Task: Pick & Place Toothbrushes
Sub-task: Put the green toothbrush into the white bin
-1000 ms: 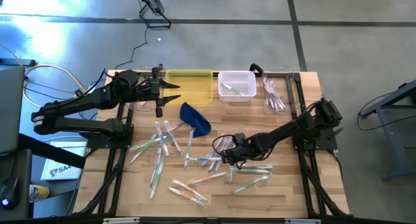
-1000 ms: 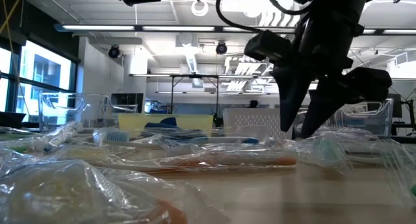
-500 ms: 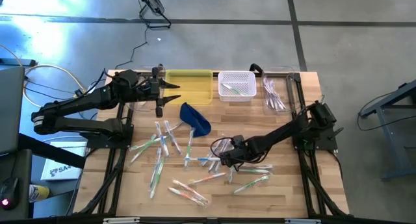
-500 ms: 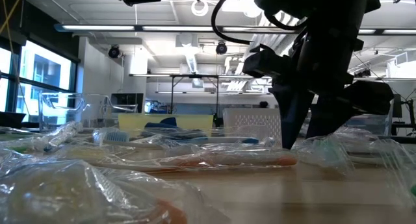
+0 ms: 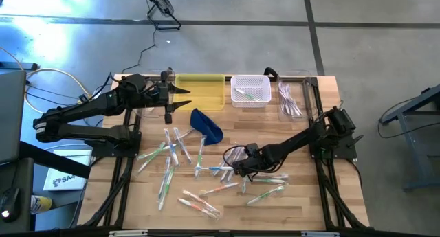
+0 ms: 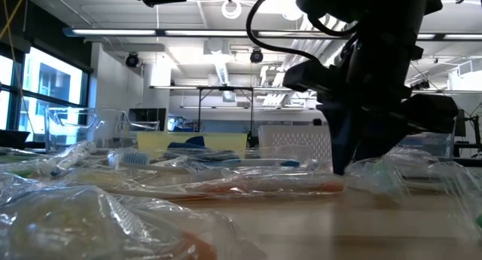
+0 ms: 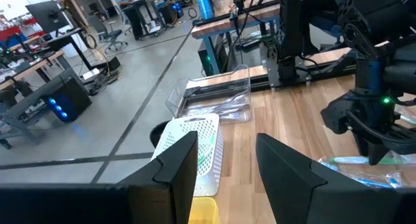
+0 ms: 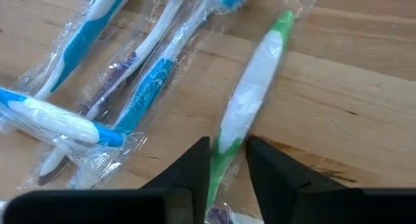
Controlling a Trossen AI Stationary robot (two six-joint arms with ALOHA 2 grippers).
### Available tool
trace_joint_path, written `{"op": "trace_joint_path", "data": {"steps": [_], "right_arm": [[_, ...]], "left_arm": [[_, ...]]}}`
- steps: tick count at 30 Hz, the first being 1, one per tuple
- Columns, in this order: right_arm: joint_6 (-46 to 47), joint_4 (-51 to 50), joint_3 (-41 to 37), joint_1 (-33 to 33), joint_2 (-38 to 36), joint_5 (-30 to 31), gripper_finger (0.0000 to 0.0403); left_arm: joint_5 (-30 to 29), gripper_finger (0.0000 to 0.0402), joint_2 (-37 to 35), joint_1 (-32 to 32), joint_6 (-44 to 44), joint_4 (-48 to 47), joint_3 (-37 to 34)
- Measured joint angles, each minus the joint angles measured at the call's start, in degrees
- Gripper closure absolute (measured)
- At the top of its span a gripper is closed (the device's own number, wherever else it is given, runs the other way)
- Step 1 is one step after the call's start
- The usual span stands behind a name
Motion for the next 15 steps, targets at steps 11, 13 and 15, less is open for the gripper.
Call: {"op": "trace_joint_path", "data": {"steps": [11, 13, 15], "right_arm": [[-0.2, -0.2, 0.0, 0.0, 0.1, 0.2, 0.0390], [-0.2, 0.0, 0.0, 0.0, 0.1, 0.3, 0.0389], [-0.4, 0.0, 0.0, 0.0, 0.1, 0.4, 0.0390]], "left_arm": [[0.0, 0.0249, 0.0, 0.0, 0.0, 0.0, 0.0], [0.0, 0.0249, 0.0, 0.0, 0.0, 0.0, 0.0], [0.0, 0.0249, 0.0, 0.0, 0.0, -0.1, 0.0]]}}
